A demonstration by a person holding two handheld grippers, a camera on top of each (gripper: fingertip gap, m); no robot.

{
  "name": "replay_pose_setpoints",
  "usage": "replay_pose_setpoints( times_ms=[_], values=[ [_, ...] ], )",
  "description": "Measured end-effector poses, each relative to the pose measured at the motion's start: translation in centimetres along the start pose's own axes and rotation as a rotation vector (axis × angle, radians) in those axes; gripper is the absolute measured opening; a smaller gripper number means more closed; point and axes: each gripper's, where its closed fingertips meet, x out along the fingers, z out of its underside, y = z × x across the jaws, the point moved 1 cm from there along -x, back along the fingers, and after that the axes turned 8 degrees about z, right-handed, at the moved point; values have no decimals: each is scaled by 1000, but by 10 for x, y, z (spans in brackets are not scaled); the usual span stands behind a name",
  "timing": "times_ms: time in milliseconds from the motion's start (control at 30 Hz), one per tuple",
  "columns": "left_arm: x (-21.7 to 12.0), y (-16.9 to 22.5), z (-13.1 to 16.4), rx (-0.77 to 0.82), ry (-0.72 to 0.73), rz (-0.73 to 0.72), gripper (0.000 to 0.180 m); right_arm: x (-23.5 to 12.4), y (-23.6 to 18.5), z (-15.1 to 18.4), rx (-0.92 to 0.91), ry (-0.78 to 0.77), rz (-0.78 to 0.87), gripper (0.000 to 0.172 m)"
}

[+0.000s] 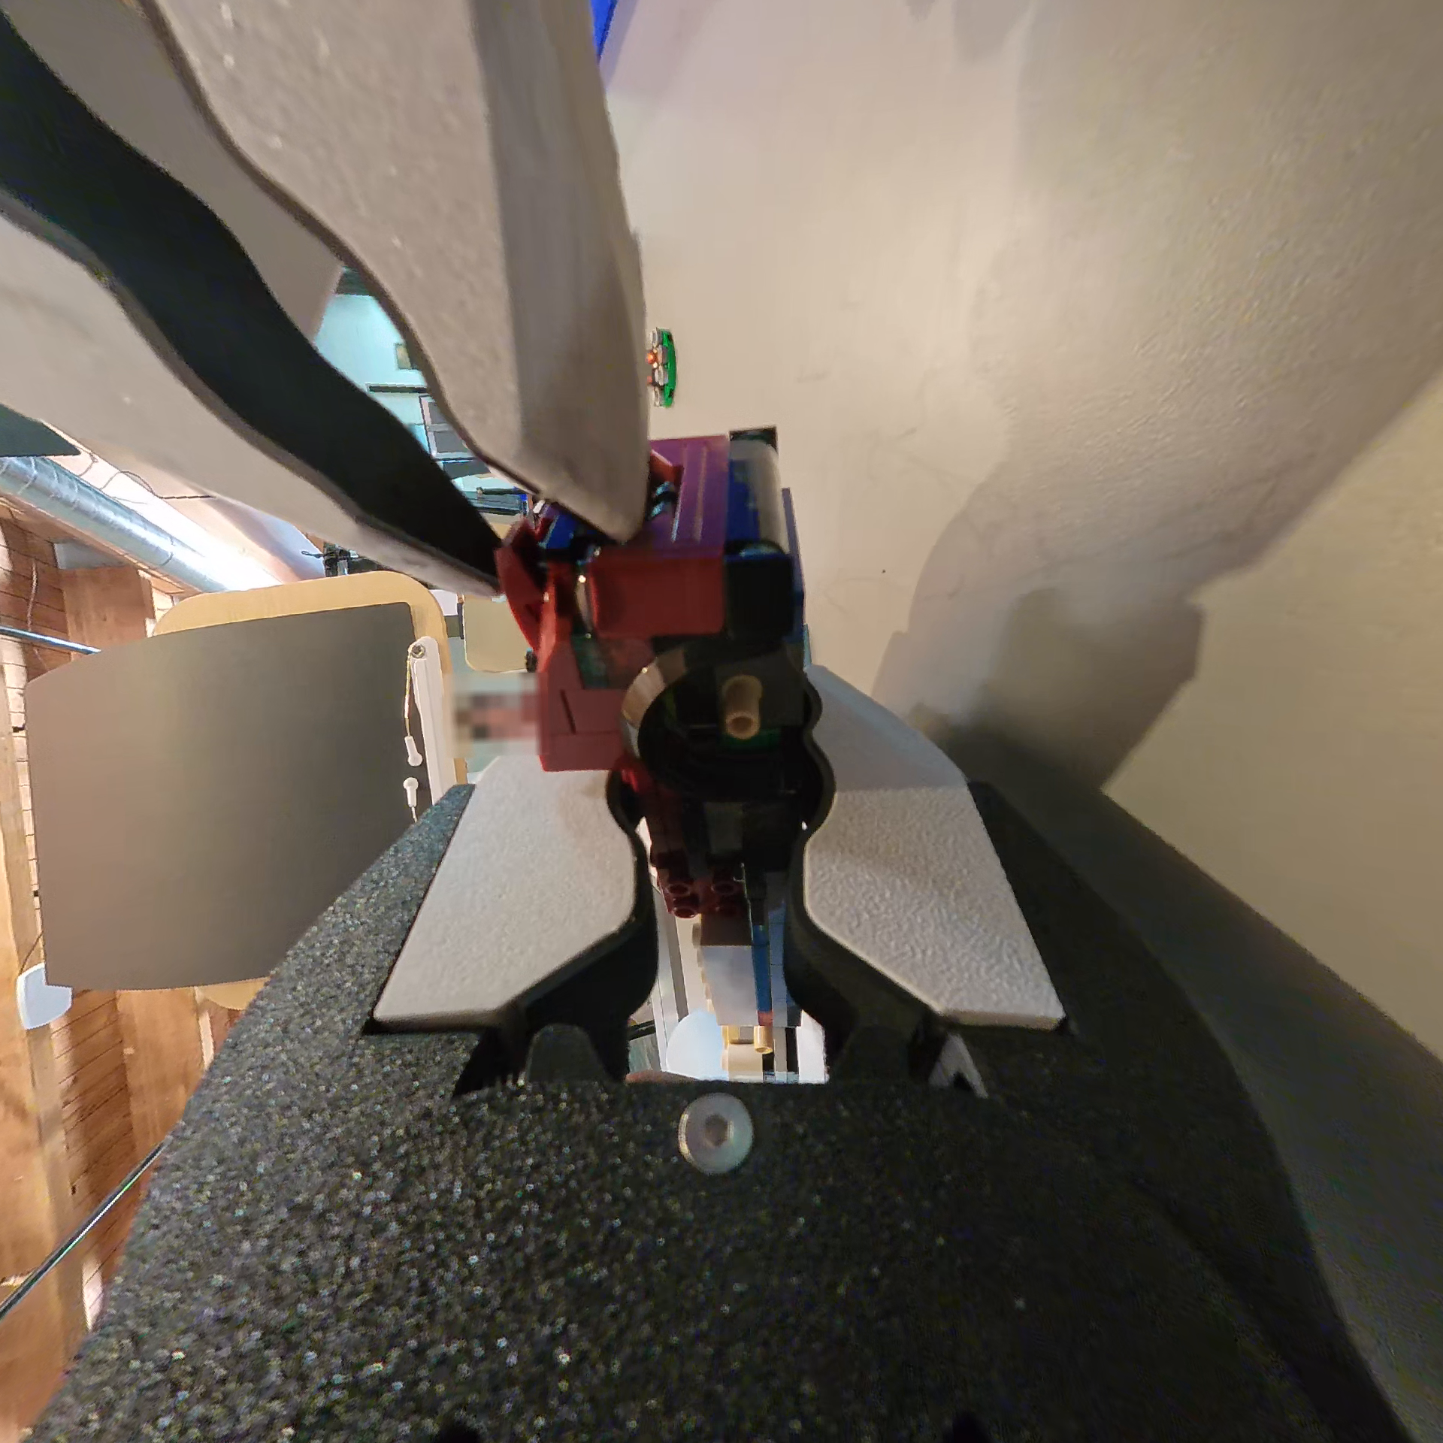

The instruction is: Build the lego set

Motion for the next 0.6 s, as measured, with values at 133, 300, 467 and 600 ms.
replay_pose_setpoints(
  times_ms=[133, 300, 467, 600],
  values=[
    [0, 1, -1, 4, 1, 2, 35, -1, 0, 1, -14, -10, -7, 11],
    [0, 0, -2, 1, 6, 2, 35, -2, 0, 0, -31, -21, -7, 10],
    [-1, -1, -2, -11, 14, -1, 35, -3, 2, -1, -39, -15, 6, 10],
    [-2, -2, -2, -22, 17, -3, 35, -3, 3, -2, -55, -23, 27, 10]
  ],
)
